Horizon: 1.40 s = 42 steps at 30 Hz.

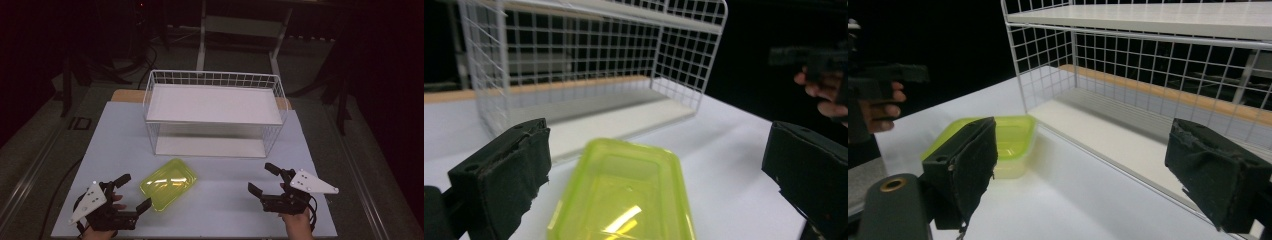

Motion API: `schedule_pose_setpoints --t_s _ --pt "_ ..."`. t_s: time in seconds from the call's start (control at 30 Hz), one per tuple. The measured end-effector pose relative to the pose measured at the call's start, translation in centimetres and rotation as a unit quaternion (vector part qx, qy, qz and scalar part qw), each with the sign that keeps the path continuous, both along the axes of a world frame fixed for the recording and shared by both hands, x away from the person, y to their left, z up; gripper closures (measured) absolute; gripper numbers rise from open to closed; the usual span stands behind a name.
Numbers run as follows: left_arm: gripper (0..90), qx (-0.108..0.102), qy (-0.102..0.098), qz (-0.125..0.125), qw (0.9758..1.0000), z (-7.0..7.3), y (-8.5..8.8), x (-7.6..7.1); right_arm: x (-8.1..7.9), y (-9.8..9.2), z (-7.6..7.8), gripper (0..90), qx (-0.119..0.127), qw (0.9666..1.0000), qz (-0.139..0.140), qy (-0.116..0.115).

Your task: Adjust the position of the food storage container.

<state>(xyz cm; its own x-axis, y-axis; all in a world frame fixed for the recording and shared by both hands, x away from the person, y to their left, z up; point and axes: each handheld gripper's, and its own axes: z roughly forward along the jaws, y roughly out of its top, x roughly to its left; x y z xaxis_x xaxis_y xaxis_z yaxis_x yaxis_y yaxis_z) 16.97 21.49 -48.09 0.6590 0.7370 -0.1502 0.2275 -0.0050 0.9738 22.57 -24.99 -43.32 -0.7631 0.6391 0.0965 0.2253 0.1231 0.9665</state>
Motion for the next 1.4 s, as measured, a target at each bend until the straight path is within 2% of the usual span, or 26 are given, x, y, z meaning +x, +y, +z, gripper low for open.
schedule_pose_setpoints --t_s 0.07,0.13,0.17,0.2,0.23,0.27,0.3,0.4,0.43,0.47,0.53,0.57,0.67,0.7,0.73,0.77,0.8,0.83,0.87,0.9,0.97,1.07,1.17,1.23,1.3,1.4 --pt "0.0 0.004 -0.002 -0.001 1.0 0.0 -0.3 -0.1 -0.1 0.0 0.1 13.0 0.003 1.0 0.004 -0.002" --pt "0.0 0.004 -0.004 -0.015 0.9999 0.1 -0.6 -0.2 -0.1 0.0 0.3 13.0 0.004 1.0 0.006 0.0" --pt "0.1 0.013 0.021 -0.034 0.9991 0.1 -1.1 -0.2 -0.2 -0.1 0.4 13.0 0.007 1.0 0.005 0.001" --pt "0.1 0.013 0.021 -0.034 0.9991 0.1 -1.1 -0.2 -0.2 -0.1 0.4 13.0 0.007 1.0 0.005 0.001" --pt "0.1 0.023 0.038 -0.039 0.9982 0.0 -1.6 -0.2 -0.2 -0.1 0.5 13.0 0.011 0.9999 0.006 0.001" --pt "0.4 0.023 0.038 -0.039 0.9982 0.0 -1.6 -0.2 -0.2 -0.1 0.5 13.0 0.011 0.9999 0.006 0.001" --pt "3.6 0.035 0.045 -0.036 0.9977 0.0 -1.9 -0.4 -0.3 0.0 0.6 13.0 0.007 1.0 0.004 0.001" --pt "5.4 0.032 0.054 -0.043 0.9971 0.0 -2.1 -0.5 -0.4 0.1 0.6 13.0 0.007 1.0 0.005 0.001" --pt "6.8 0.046 0.071 -0.05 0.9952 -0.2 -2.5 -0.4 -0.4 0.2 0.6 13.0 0.003 1.0 0.006 0.0" --pt "9.4 0.046 0.071 -0.05 0.9952 -0.2 -2.5 -0.4 -0.4 0.2 0.6 13.0 0.003 1.0 0.006 0.0" --pt "17.8 0.055 0.066 -0.056 0.9947 -0.3 -2.8 -0.5 -0.5 0.3 0.6 13.0 0.005 1.0 0.007 0.002" --pt "22.4 0.065 0.07 -0.063 0.9935 -0.4 -3.0 -0.5 -0.4 0.3 0.6 13.0 0.005 1.0 0.007 0.003" --pt "41.1 0.077 0.069 -0.065 0.9924 -0.5 -3.1 -0.5 -0.4 0.3 0.6 13.0 0.003 1.0 0.005 0.005" --pt "49.0 0.079 0.078 -0.072 0.9912 -0.6 -3.2 -0.4 -0.3 0.2 0.5 13.0 0.001 1.0 0.003 0.006" --pt "51.2 0.079 0.078 -0.072 0.9912 -0.6 -3.2 -0.4 -0.3 0.2 0.5 13.0 0.001 1.0 0.003 0.006" --pt "59.6 0.095 0.08 -0.076 0.9893 -0.7 -3.4 -0.4 -0.3 0.2 0.4 13.0 0.002 1.0 0.003 0.009" --pt "63.8 0.095 0.08 -0.076 0.9893 -0.7 -3.4 -0.4 -0.3 0.2 0.4 13.0 0.002 1.0 0.003 0.009" --pt "70.4 0.107 0.092 -0.087 0.9862 -0.9 -3.7 -0.3 -0.3 0.2 0.4 13.0 -0.001 1.0 0.002 0.009" --pt "76.5 0.107 0.092 -0.087 0.9862 -0.9 -3.7 -0.3 -0.3 0.2 0.4 13.0 -0.001 1.0 0.002 0.009" --pt "76.5 0.115 0.099 -0.088 0.9845 -1.0 -3.8 -0.1 -0.2 0.3 0.4 13.0 -0.001 0.9999 0.003 0.01" --pt "88.4 0.132 0.117 -0.09 0.9802 -1.2 -3.9 0.1 -0.2 0.3 0.3 13.0 -0.003 0.9999 0.004 0.012" --pt "90.0 0.155 0.139 -0.088 0.974 -1.7 -4.2 0.4 -0.2 0.3 0.3 13.0 -0.001 0.9999 0.005 0.015" --pt "90.0 0.163 0.145 -0.083 0.9724 -1.9 -4.3 0.6 -0.1 0.2 0.2 13.0 0.001 0.9998 0.005 0.018" --pt "90.0 0.152 0.149 -0.089 0.9729 -1.9 -4.1 0.7 -0.1 0.2 0.2 13.0 0.001 0.9998 0.006 0.019" --pt "90.0 0.154 0.157 -0.091 0.9713 -2.0 -4.2 0.8 0.0 0.2 0.2 13.0 0.002 0.9997 0.007 0.021" --pt "90.0 0.156 0.155 -0.1 0.9704 -1.9 -4.7 0.7 0.0 0.2 0.1 13.0 0.0 0.9997 0.007 0.025"
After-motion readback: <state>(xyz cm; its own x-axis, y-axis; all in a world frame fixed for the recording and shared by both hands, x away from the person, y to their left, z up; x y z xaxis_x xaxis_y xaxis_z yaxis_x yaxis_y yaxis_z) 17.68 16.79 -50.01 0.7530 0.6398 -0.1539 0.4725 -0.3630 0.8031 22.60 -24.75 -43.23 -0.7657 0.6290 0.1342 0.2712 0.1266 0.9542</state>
